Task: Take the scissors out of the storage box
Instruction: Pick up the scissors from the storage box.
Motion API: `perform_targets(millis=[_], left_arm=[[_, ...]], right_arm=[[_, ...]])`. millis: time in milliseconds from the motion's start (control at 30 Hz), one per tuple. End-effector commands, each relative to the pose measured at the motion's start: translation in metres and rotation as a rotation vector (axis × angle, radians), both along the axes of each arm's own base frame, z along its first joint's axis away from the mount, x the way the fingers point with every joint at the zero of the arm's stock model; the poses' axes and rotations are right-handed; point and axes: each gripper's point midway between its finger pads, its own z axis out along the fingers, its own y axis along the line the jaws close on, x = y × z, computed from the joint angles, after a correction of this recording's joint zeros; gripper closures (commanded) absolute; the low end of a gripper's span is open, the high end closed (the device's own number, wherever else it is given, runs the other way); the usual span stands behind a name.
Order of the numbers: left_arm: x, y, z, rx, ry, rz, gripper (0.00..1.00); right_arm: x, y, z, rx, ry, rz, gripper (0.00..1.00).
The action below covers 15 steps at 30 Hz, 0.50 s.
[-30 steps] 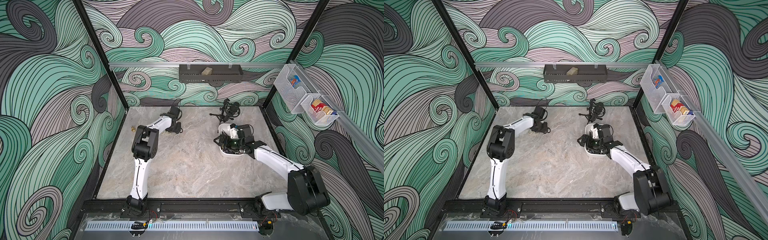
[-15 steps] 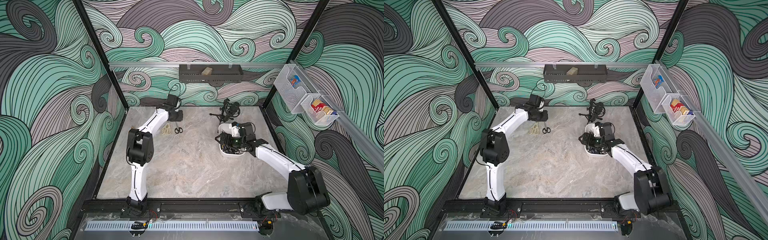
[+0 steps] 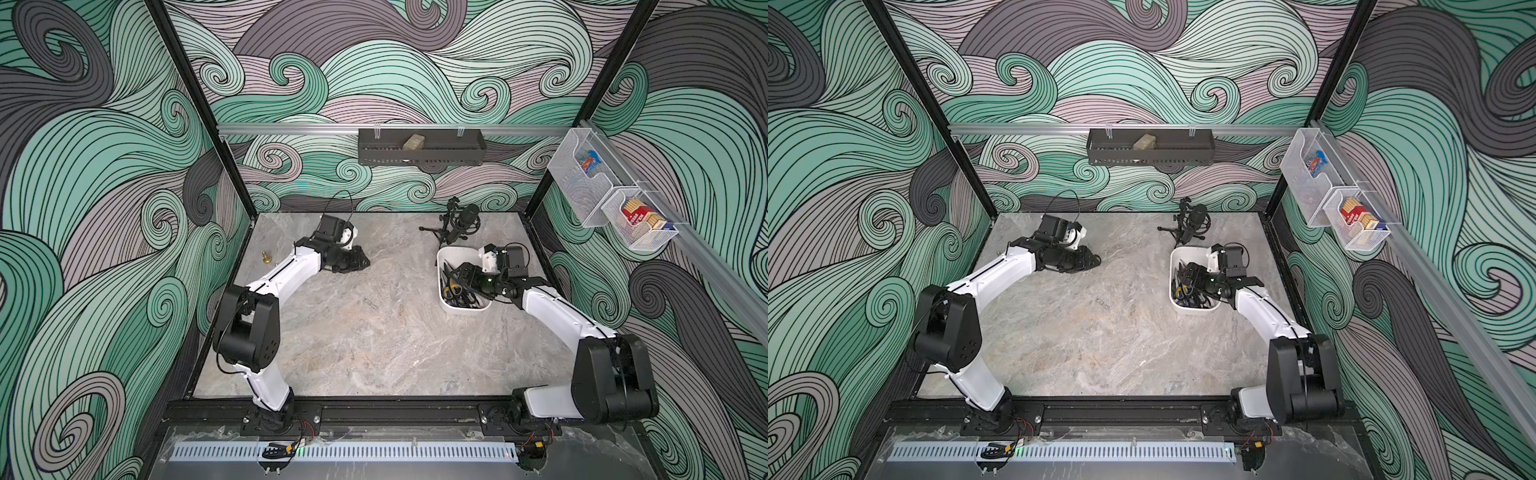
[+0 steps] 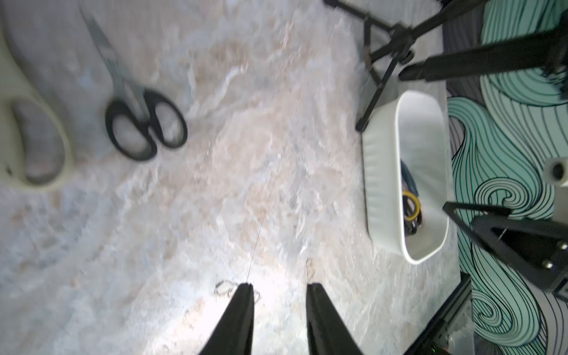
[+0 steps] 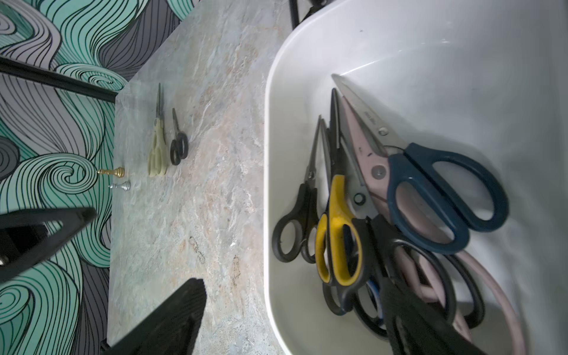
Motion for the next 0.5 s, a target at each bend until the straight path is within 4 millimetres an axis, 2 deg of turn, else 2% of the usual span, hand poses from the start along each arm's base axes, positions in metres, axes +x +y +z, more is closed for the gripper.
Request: perform_targets(millis=[0,100,233,367,467], left_arm=[[-0.016,-0.003,0.006,-0.037,-0.003,-0.016,0.68],[-0.033,0.001,-0.003,-0.051,0.028,-0.002,0.67],[-0.045,0.001,-0.007,-0.100,0.040,0.039,0.68],[-0.044,0.000,-0.003,-0.127,0.032,0.052,0.68],[-0.039,-0.001,0.003,-0.123,0.018,0.049,0.68]], right_arm=[[-0.003,-0.010,-0.015,-0.027,0.051,-0.016,0.12],[-0.003,-0.012,-0.021,-0.042,0.068,-0.011,0.20],[-0.004,-0.015,-0.030,-0.078,0.075,0.013,0.30],[0.001,-0.017,-0.040,-0.109,0.084,0.045,0.44],[0.007,-0.017,-0.045,-0.114,0.092,0.063,0.48]])
